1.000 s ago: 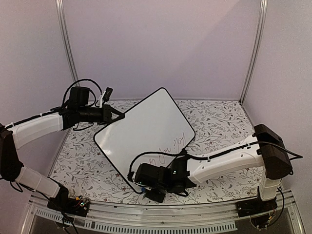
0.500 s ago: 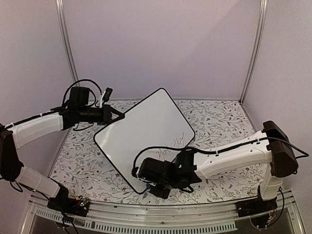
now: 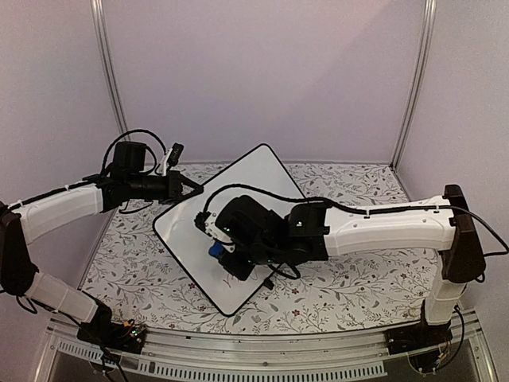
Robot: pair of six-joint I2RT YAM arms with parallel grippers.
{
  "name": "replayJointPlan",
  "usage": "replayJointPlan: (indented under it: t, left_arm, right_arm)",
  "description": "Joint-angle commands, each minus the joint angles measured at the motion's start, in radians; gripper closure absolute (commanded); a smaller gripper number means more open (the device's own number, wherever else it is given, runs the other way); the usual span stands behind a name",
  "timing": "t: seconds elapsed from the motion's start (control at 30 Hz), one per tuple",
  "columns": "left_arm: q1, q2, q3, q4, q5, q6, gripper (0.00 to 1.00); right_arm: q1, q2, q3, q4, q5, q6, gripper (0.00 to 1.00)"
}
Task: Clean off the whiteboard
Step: Erase the whiteboard at the center of the board.
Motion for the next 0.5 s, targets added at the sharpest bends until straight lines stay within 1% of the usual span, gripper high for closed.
replayJointPlan:
  t: [0.0,0.47]
  left_arm:
    - [0.001,0.005,-0.007,-0.026,-0.061,0.026,1.00]
    - [0.004,0.008,-0.006,-0.025,-0.052,0.023,1.00]
  right_arm:
    - [0.005,0.071,0.054,0.015,-0.044,-0.028,0.92]
    - [0.004,0.115,0.028,-0.010,-0.120,-0.009,0.92]
